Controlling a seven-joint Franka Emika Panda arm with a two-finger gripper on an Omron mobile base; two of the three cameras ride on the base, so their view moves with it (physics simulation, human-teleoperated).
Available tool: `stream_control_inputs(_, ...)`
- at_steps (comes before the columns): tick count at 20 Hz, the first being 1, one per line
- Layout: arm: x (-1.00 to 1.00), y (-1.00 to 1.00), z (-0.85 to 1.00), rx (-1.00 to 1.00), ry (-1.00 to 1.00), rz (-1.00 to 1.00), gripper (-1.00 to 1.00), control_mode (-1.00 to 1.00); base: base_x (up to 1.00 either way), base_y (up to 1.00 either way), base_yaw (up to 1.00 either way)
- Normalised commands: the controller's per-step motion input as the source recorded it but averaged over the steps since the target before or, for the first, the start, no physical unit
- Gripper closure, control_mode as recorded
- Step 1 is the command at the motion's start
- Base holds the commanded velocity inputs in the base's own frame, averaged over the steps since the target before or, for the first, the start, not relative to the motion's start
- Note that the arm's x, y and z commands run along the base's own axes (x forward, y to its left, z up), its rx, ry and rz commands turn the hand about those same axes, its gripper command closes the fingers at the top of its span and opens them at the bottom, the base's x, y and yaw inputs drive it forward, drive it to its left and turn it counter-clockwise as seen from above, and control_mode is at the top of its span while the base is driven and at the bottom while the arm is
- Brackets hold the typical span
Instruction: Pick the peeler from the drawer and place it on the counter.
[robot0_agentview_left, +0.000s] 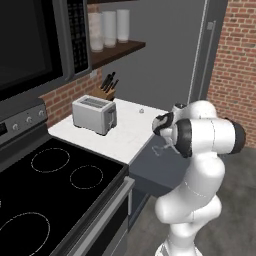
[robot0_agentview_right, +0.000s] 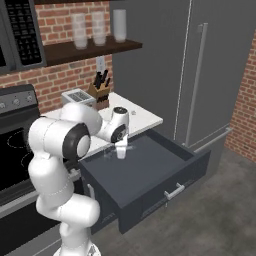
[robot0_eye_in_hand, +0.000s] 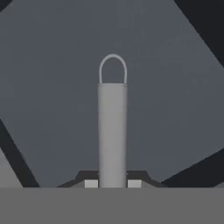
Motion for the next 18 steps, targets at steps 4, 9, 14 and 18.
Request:
stream_control_inputs(4,0.15,0.94,1.0,-0.07,-0.01,0.24,1.0,-1.0,0.0,0.0,0.0)
stream_control_inputs(9,0.0,0.78,1.0,-0.07,-0.02,0.2,1.0,-1.0,0.0,0.0,0.0)
stream_control_inputs(14,0.28,0.99,0.04,-0.14,0.0,0.15,1.0,-1.0,0.0,0.0,0.0)
stream_control_inputs(18,0.58,0.67,-0.72,-0.1,0.06,0.19,1.0,-1.0,0.0,0.0,0.0)
